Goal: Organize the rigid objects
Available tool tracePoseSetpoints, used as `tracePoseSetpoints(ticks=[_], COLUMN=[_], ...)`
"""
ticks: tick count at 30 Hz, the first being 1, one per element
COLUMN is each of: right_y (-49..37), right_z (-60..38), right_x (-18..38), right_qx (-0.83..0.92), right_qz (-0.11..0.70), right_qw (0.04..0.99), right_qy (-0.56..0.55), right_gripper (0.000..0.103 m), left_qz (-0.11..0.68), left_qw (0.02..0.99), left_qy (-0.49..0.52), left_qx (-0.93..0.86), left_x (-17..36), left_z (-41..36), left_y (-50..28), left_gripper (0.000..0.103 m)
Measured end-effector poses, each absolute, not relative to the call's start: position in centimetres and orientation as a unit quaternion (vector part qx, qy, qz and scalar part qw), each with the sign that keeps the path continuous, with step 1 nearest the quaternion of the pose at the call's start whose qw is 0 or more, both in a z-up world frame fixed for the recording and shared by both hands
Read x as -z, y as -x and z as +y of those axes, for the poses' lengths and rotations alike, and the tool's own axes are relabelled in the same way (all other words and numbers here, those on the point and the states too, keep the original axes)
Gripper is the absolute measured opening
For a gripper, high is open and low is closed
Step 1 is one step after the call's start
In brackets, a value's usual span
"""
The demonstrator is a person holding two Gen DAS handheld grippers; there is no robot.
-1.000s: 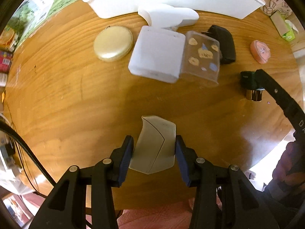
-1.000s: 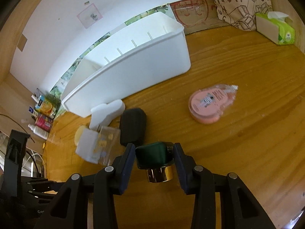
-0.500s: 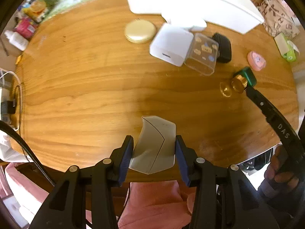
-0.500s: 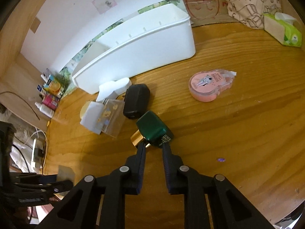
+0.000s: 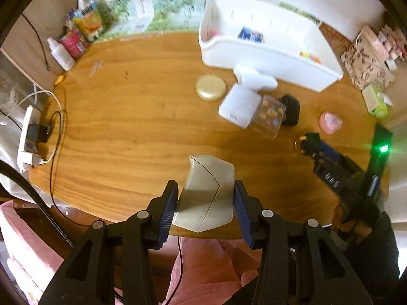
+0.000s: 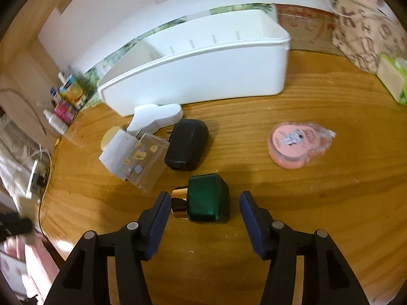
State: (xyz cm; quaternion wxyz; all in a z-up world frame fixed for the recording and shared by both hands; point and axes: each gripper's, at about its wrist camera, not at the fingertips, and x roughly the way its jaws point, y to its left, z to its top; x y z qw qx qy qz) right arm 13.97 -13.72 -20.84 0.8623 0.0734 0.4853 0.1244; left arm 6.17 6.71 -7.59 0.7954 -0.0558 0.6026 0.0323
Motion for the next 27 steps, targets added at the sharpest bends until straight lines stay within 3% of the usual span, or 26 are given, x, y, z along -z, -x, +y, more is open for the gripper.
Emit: tracePoseSetpoints(ticks=[1,2,12,13,14,15,16,17,27], right_y=[-14.1,-14.1,-13.7,-13.7,-13.7,-13.8,-13.9,-13.9,-15.6], right_z=[-13.6,-13.5,-14.2,-14.5,-14.7,-14.9,-15.2,-15.4,-16.5], right_x=[20.9,20.9,20.1,19.7,19.3,18.9,18.5,18.2,13.2], right_qx=[-0.137,-0.141,-0.152,-0.153,-0.158,-0.159,-0.158,-0.156,-0.164], right_qz=[0.486,0.486,0.491,0.485,0.482,0.482,0.479,0.475,0.424], right_qw=[0.860,0.860,0.856,0.860,0.860,0.860,0.862,0.865,0.890], right_qy=[-0.070,-0.068,-0.051,-0.051,-0.053,-0.052,-0.050,-0.046,-0.022], right_gripper=[0.047,0.045,0.044,0.029,0.027,0.027,0.027,0.027,0.027], left_qz=[0.597,0.590,0.541,0.535,0.530,0.525,0.519,0.516,0.479], left_qw=[0.800,0.804,0.839,0.843,0.846,0.849,0.853,0.855,0.875], left_qy=[0.056,0.057,0.046,0.046,0.046,0.046,0.047,0.052,0.076], left_qx=[-0.034,-0.035,-0.035,-0.033,-0.032,-0.031,-0.028,-0.021,0.003], left_x=[7.2,6.8,3.2,2.8,2.5,2.2,1.8,1.5,-0.5], left_z=[6.6,6.6,6.1,6.0,5.9,5.8,5.7,5.7,5.6], left_y=[-6.3,-6.4,-7.7,-7.9,-8.2,-8.4,-8.7,-8.9,-11.7], left_gripper=[0.047,0.047,0.047,0.047,0.047,0.045,0.022,0.015,0.015])
